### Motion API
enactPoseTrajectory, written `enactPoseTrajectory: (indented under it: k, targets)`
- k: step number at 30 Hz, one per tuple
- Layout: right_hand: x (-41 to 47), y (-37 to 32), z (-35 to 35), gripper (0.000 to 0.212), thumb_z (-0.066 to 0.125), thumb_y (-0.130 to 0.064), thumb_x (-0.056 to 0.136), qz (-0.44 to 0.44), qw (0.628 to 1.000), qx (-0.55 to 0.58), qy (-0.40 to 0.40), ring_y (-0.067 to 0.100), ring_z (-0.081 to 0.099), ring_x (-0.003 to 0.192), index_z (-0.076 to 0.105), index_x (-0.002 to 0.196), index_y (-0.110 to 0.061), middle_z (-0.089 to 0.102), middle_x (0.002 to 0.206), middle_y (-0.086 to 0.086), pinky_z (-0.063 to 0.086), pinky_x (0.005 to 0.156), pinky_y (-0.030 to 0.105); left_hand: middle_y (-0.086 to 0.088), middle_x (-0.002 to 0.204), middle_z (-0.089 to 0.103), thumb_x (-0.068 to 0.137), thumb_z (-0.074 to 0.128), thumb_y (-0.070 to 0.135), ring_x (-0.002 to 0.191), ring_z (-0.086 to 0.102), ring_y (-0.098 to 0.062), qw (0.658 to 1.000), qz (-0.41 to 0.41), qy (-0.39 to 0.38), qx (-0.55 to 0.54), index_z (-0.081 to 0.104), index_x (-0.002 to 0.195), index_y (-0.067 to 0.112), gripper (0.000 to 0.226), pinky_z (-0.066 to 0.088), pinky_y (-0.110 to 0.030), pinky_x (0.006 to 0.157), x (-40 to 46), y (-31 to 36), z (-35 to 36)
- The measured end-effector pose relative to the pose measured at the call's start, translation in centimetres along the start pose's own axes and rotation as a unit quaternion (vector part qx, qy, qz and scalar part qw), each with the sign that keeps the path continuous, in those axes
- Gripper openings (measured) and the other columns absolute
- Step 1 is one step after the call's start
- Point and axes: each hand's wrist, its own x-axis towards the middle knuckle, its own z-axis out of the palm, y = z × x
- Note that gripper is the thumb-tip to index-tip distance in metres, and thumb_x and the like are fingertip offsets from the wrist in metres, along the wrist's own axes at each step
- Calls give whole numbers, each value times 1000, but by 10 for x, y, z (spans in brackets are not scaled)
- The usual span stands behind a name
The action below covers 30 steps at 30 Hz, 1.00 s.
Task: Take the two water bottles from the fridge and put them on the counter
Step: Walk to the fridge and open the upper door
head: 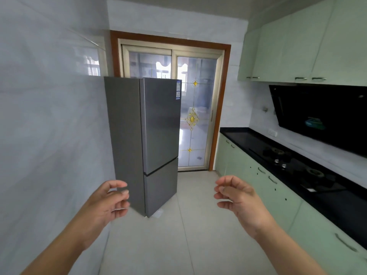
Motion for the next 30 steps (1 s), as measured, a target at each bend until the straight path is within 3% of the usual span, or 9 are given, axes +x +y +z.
enactPoseTrajectory:
  k: [5,7,12,17,22,25,30]
  targets:
    - [61,11,-8,9,67,-4,85,-2,1000,13,-25,20,65,77,69,92,-10,68,85,7,51,69,33,-10,87,64,54,77,39,76,64,-25,999,5,30,11,67,99,20,50,51,-42,79,41,-3,8]
    - [89,12,-12,15,60,2,91,-5,999,12,-42,22,64,79,69,91,-10,67,85,8,50,70,35,-11,85,64,53,76,39,74,63,-25,999,13,47,16,66,100,19,52,51,-41,78,55,-2,13]
    - [153,11,-12,16,59,1,93,-9,996,2,-85,22,65,80,70,94,-9,69,86,8,52,71,35,-10,84,62,55,76,30,71,61,-23,995,24,98,15,62,109,12,59,52,-38,74,86,-1,18]
    - [197,18,-2,15,59,1,94,-8,993,2,-115,21,67,79,71,94,-9,70,85,7,52,70,34,-9,84,63,51,75,37,73,62,-23,993,17,118,19,62,108,12,64,52,-39,76,113,-6,13]
    - [238,27,12,14,58,-1,96,-5,994,-5,-105,23,67,82,71,96,-7,70,86,9,53,71,34,-9,84,63,61,74,29,71,63,-21,993,13,118,24,61,111,9,56,53,-39,76,158,-12,0]
    - [266,33,26,14,59,-1,95,-1,995,-8,-97,23,67,81,71,96,-7,70,87,10,53,70,35,-9,83,63,55,75,33,72,62,-22,994,18,106,17,62,108,10,59,53,-39,76,190,-13,-12]
    - [321,33,61,16,59,-1,95,-17,997,-18,-70,23,68,80,73,94,-8,72,86,9,53,70,35,-9,81,63,85,67,10,68,62,-21,996,24,86,6,60,110,8,26,52,-38,74,269,-19,-50]
